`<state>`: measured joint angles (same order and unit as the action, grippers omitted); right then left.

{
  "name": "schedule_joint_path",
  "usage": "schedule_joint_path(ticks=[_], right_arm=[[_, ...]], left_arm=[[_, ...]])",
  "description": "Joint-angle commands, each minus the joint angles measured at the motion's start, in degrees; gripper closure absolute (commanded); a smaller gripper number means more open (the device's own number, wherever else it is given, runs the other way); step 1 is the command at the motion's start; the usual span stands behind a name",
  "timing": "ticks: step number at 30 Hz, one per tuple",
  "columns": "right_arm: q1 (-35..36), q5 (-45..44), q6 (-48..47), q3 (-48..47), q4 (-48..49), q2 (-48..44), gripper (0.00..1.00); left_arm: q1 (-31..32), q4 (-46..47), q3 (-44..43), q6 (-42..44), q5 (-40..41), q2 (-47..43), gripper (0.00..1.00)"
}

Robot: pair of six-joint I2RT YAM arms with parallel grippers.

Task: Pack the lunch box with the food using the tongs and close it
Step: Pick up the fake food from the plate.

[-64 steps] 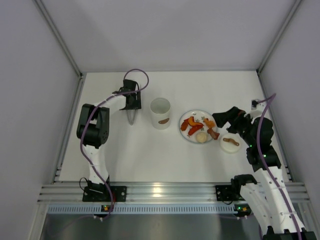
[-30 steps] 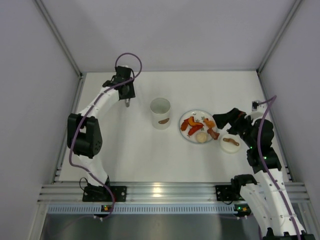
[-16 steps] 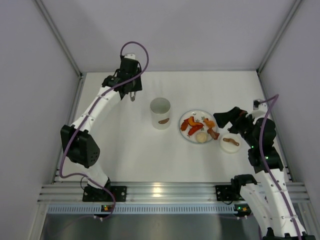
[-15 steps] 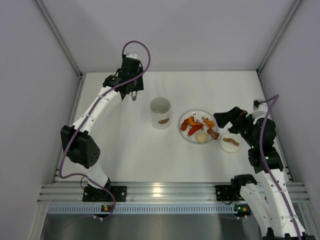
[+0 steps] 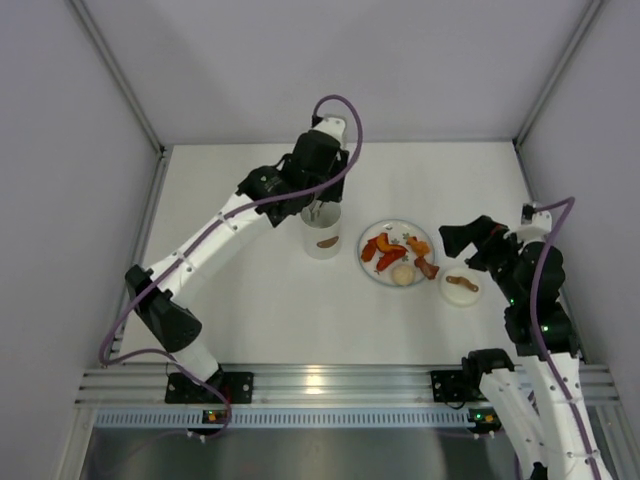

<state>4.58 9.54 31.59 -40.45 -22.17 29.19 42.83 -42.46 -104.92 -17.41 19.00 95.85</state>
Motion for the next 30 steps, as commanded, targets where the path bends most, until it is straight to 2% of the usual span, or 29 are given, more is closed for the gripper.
schedule_joint_path(ticks=[1, 4, 11, 30], right_arm=[[-0.89, -6.98, -1.71, -4.64, -4.63, -2.29, 0.01], [-0.89, -12.68, -2.24, -7.0, -7.79, -3.17, 0.01], [-0.89, -18.41, -3.38, -10.18, -12.45, -4.93, 0.01], [-0.89, -18.33, -4.35, -8.86, -14.48, -6.16, 0.01]], left_arm=[[5.32, -0.79, -1.6, 1.33, 2.26, -2.43, 0.53], [9.72, -0.17, 0.24, 0.62, 3.49, -2.51, 0.53], [16.75, 2.9, 7.17, -1.75, 4.38, -2.87, 0.53], [28.62, 4.31, 18.08, -8.34, 3.67, -3.48, 0.51]])
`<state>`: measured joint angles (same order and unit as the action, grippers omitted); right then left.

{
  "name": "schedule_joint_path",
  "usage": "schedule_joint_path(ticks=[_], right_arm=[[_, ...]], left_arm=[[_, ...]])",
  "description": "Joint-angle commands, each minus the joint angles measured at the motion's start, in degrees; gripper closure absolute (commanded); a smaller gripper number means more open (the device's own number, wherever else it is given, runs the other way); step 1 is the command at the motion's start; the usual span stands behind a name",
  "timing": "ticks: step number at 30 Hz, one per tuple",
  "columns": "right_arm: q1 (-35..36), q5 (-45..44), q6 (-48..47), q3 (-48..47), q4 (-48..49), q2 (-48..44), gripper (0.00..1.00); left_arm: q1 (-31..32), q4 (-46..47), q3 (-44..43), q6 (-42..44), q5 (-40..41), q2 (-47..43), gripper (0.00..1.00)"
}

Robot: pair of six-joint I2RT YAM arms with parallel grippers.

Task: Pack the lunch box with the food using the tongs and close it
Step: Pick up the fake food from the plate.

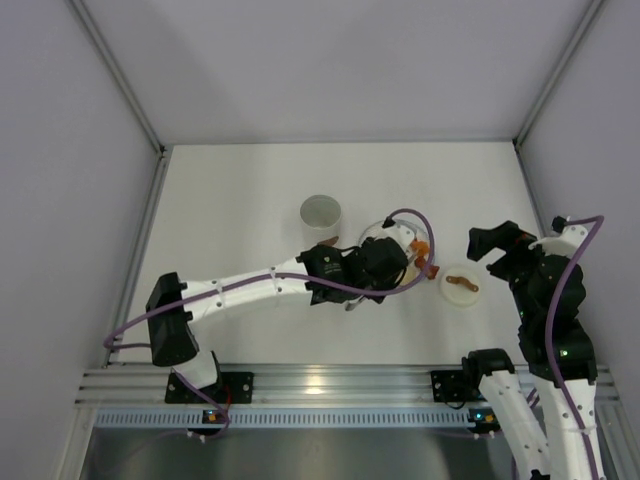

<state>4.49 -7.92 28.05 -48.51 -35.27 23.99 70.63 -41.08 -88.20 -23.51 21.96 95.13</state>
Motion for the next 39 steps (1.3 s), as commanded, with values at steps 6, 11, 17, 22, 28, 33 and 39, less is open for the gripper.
schedule_joint_path(ticks=[6, 11, 17, 22, 28, 33, 39], right_arm=[[-0.8, -0.34, -0.81, -0.71, -1.21, -0.61, 0.0], [-0.8, -0.34, -1.07, -0.53, -1.47, -0.7, 0.01], [-0.8, -0.25, -1.07, -0.62, -1.56, -0.61, 0.0], [-0.89, -0.16, -1.25, -0.71, -1.74, -0.7, 0.01], [-0.8, -0.07, -1.42, -0.62, -1.56, -0.52, 0.0], [-0.8, 0.1, -1.51, -0.36, -1.56, -0.43, 0.01], [-0.8, 0.28, -1.6, -0.27, -1.47, -0.35, 0.01]], left_arm=[[1.53, 5.31, 4.26, -3.47, -0.25, -2.06, 0.49], [1.53, 6.45, 4.36, -3.65, -1.82, -0.39, 0.48], [1.53, 7.33, 4.36, -3.91, -2.53, 1.11, 0.48], [1.53, 7.15, 4.44, -4.44, -2.18, 2.6, 0.48], [1.53, 7.16, 4.62, -4.62, -0.95, 4.53, 0.48], [1.53, 7.07, 4.44, -4.62, -0.42, 5.5, 0.48], [1.53, 6.89, 4.62, -4.79, -0.07, 6.2, 0.48]])
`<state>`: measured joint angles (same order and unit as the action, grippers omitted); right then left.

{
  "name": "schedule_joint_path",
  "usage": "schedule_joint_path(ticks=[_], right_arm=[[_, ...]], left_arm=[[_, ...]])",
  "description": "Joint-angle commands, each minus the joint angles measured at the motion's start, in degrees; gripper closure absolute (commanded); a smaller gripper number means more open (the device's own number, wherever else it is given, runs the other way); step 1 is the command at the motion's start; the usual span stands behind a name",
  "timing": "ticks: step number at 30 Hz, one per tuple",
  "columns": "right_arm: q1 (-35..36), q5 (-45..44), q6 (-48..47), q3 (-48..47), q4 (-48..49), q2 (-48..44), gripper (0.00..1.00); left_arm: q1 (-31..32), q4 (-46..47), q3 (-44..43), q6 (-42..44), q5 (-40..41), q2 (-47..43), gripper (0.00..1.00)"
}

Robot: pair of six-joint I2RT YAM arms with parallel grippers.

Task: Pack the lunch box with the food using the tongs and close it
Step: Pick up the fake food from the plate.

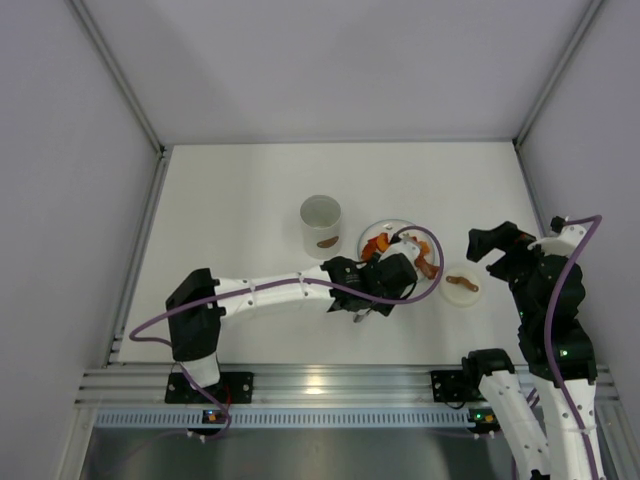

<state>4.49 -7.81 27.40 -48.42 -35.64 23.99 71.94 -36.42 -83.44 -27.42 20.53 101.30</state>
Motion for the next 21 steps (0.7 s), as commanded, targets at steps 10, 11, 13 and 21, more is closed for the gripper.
schedule_joint_path(ticks=[10, 11, 13, 21], right_arm=[[-0.89, 0.26, -1.29, -0.79, -1.1, 0.09, 0.01], [-0.8, 0.17, -1.38, -0.79, -1.19, 0.09, 0.01], [-0.8, 0.17, -1.38, -0.88, -1.19, 0.09, 0.0], [-0.8, 0.26, -1.21, -1.23, -1.1, 0.27, 0.0]], left_arm=[[0.22, 2.06, -0.23, -1.14, 0.91, 0.92, 0.54], [0.22, 1.97, -0.23, -1.06, 0.74, 0.83, 0.58], [0.22, 1.71, -0.32, -1.14, 0.47, 0.57, 0.62], [0.22, 0.74, -0.41, -0.79, 0.38, -1.63, 0.79]])
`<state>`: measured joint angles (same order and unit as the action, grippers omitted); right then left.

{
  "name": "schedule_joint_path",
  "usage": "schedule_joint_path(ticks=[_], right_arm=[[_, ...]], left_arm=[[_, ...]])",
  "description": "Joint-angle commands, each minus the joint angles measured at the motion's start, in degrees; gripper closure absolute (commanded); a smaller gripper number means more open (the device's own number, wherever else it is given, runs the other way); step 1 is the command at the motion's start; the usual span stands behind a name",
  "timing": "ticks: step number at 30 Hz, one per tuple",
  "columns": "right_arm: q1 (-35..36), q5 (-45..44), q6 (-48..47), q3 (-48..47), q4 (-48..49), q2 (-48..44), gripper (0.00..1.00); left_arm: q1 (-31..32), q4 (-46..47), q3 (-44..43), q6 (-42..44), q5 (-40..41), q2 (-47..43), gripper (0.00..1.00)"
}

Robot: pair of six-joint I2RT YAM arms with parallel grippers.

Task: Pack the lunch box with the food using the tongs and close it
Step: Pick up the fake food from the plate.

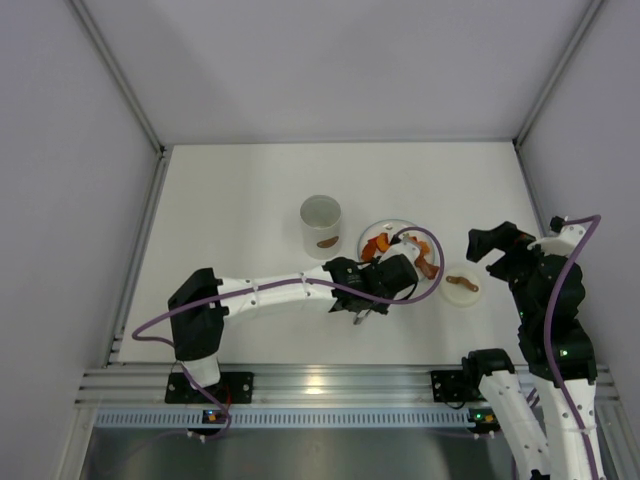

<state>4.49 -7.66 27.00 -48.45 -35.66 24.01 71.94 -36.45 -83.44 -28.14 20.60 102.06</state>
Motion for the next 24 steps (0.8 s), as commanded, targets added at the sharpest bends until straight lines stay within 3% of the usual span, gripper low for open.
schedule_joint_path(ticks=[1, 24], right_arm=[[-0.89, 0.1, -0.73, -1.21, -1.08, 0.33, 0.0], [-0.89, -0.07, -0.64, -1.91, -0.99, 0.69, 0.01]], left_arm=[[0.22, 0.41, -0.58, 0.01, 0.23, -2.65, 0.82], [0.22, -2.4, -1.29, 0.46, -3.55, -13.81, 0.91]])
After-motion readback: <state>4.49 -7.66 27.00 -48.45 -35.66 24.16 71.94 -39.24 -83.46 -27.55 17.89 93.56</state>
